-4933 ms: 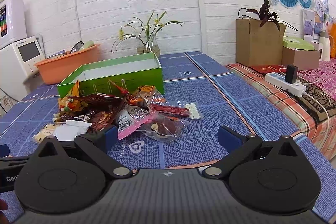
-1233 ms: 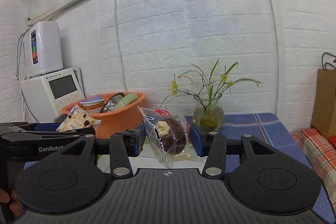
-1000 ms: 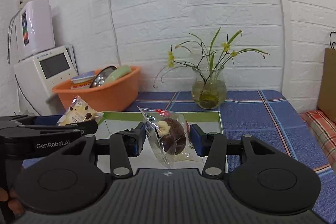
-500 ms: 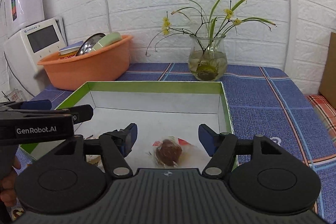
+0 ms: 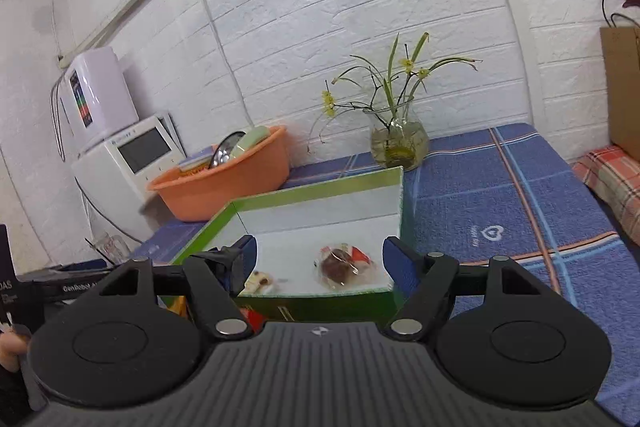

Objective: Organize snacks
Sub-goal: 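Carry both packets over the green box and release them inside, then grasp the orange chip bag with the left tool while the right tool grasps the orange bread bag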

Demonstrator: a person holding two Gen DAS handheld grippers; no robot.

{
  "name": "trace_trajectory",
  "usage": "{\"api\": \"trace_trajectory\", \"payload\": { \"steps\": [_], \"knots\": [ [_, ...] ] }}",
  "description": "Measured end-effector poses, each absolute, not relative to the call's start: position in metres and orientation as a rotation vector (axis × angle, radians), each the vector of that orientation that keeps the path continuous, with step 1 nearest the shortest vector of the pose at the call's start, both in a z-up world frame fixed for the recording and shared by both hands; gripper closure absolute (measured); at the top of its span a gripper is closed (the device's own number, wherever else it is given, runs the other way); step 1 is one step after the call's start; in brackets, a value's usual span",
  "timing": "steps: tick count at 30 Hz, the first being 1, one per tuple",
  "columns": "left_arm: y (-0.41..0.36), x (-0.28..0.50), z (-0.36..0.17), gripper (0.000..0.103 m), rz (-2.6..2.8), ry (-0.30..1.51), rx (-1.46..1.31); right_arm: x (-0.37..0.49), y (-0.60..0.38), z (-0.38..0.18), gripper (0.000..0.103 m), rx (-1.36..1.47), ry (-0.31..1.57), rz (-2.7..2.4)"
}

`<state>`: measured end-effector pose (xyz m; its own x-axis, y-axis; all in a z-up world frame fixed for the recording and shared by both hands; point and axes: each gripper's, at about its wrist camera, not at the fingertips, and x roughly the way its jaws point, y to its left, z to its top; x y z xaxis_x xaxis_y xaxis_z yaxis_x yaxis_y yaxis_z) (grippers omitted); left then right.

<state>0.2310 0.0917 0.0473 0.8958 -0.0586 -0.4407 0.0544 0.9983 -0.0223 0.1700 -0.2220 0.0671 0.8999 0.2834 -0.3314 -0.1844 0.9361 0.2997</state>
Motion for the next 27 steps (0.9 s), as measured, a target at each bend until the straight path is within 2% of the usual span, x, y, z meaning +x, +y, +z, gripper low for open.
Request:
{"api": "trace_trajectory", "payload": {
  "steps": [6,17,22,27],
  "knots": [
    [0.092,0.243,0.021,0.0,-0.084,0.569,-0.069,0.148,-0.211,0.053,0.0,0.05,0.444,0.172],
    [0.067,0.253,0.006,0.0,-0.166,0.689,-0.077,0.206,-0.195,0.014,0.0,0.12,0.67,0.178],
    [0.059,0.253,0.004,0.0,-0.168,0.682,-0.036,0.211,-0.186,0.006,0.0,0.123,0.705,0.208],
    [0.055,0.267,-0.009,0.0,-0.186,0.767,-0.063,0.216,-0.185,-0.001,0.002,0.144,0.738,0.195]
  ]
}}
